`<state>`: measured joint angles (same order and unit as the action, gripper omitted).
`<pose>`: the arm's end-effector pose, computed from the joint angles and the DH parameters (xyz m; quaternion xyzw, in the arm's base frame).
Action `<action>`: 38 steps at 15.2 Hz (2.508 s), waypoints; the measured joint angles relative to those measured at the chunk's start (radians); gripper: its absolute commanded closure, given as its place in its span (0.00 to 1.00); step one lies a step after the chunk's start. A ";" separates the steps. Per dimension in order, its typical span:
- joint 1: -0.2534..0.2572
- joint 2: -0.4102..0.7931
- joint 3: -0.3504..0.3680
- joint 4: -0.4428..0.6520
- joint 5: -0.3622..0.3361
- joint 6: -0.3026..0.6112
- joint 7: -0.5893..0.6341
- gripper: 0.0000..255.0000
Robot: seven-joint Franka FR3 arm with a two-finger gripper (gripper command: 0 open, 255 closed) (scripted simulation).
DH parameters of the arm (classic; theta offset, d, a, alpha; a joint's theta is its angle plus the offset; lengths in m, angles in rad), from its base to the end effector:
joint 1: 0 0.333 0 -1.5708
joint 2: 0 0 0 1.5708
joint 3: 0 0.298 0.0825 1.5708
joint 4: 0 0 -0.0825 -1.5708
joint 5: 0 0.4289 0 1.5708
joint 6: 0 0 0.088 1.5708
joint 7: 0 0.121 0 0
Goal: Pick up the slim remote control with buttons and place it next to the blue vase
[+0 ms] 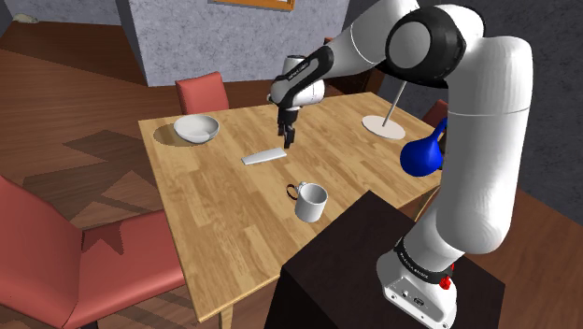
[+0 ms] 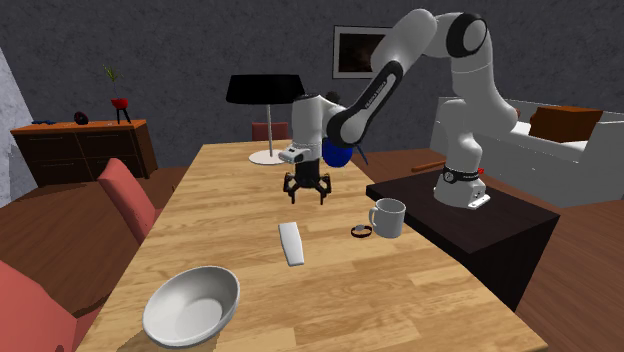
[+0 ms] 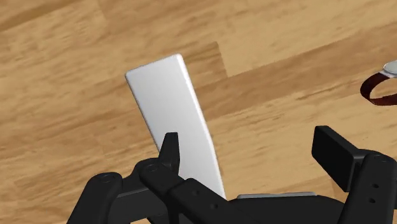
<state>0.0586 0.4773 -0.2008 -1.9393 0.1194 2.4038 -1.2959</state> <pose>0.6380 -0.0896 0.1772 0.8559 0.5171 -0.0040 0.0042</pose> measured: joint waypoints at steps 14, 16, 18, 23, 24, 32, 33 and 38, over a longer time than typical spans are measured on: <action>-0.036 0.361 0.096 0.342 -0.013 0.033 -0.200 0.00; -0.038 0.383 0.098 0.349 -0.011 0.047 -0.202 0.00; -0.039 0.389 0.099 0.351 -0.011 0.051 -0.202 0.00; -0.039 0.390 0.099 0.351 -0.011 0.052 -0.202 1.00; -0.039 0.389 0.099 0.352 -0.011 0.052 -0.202 1.00; -0.039 0.389 0.099 0.351 -0.011 0.052 -0.203 1.00; -0.039 0.389 0.099 0.351 -0.011 0.052 -0.202 1.00; -0.035 0.347 0.095 0.336 -0.014 0.025 -0.199 1.00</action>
<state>0.0240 0.8239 -0.1057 -1.6037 0.1051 2.4285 -1.4951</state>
